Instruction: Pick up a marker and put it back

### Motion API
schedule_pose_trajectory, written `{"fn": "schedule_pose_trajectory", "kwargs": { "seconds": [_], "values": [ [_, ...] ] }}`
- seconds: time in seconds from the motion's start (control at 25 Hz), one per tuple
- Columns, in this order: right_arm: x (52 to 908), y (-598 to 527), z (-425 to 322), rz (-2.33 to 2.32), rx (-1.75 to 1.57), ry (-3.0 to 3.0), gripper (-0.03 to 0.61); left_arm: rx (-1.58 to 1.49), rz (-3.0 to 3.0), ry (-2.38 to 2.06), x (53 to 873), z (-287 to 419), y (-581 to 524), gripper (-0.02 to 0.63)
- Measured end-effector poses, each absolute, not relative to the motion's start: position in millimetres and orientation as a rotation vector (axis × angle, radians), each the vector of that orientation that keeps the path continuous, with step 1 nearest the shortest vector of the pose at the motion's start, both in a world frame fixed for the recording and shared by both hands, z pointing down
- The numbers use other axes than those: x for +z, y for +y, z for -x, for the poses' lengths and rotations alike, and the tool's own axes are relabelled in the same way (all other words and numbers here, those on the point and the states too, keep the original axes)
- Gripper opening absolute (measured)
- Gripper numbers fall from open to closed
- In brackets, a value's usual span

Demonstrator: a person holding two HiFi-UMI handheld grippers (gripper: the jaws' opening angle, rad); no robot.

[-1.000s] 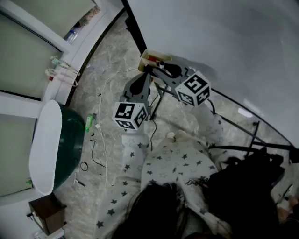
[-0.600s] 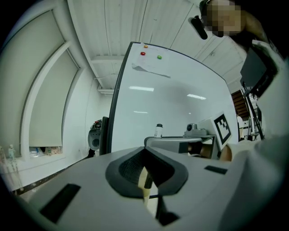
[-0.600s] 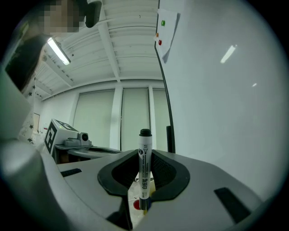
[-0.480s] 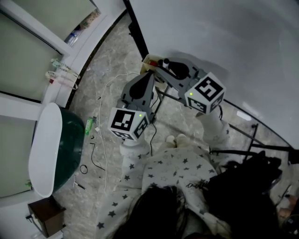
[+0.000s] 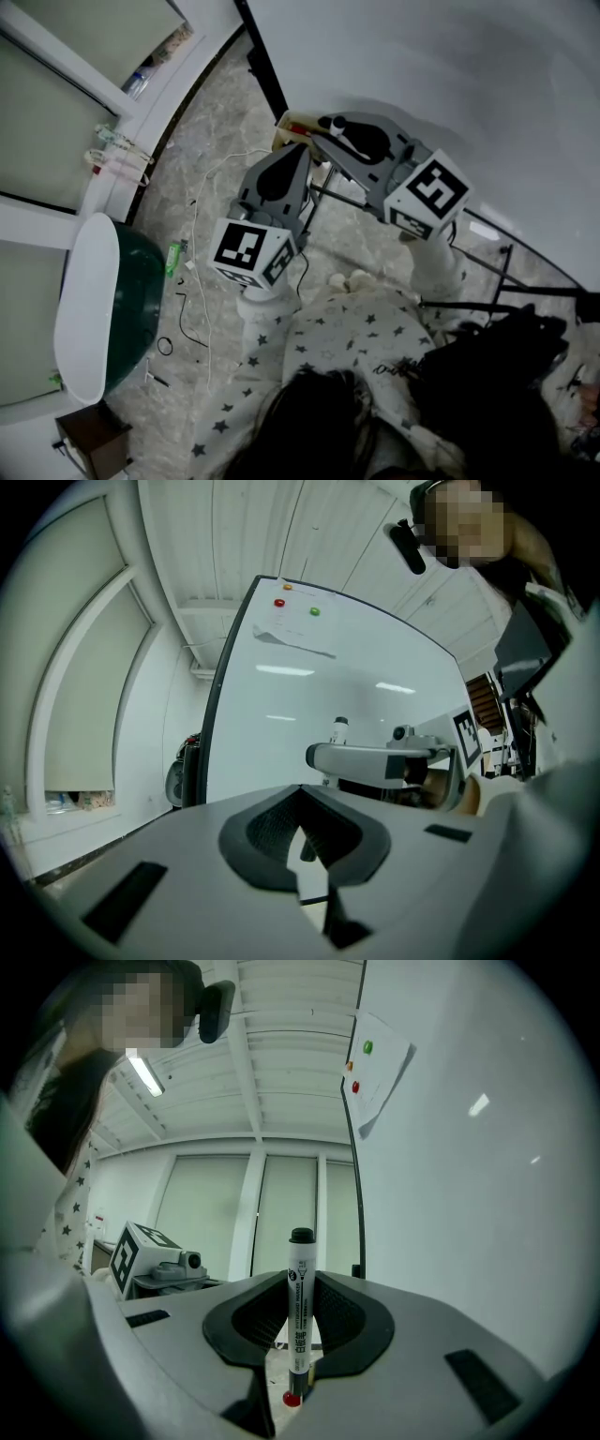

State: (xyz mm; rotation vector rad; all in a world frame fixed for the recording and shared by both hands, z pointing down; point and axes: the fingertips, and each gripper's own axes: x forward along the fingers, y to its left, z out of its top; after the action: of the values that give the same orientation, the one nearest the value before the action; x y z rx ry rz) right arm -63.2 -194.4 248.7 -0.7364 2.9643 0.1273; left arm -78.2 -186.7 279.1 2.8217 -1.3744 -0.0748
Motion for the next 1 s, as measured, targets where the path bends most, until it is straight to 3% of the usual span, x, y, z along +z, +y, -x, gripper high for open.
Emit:
{"fn": "schedule_pose_trajectory", "kwargs": {
  "seconds": [1.0],
  "values": [
    [249.4,-199.3,62.5,0.713,0.099,2.955,0.074,-0.068,-2.825,-1.420,273.1,84.5,-189.6,0.000]
  ]
}}
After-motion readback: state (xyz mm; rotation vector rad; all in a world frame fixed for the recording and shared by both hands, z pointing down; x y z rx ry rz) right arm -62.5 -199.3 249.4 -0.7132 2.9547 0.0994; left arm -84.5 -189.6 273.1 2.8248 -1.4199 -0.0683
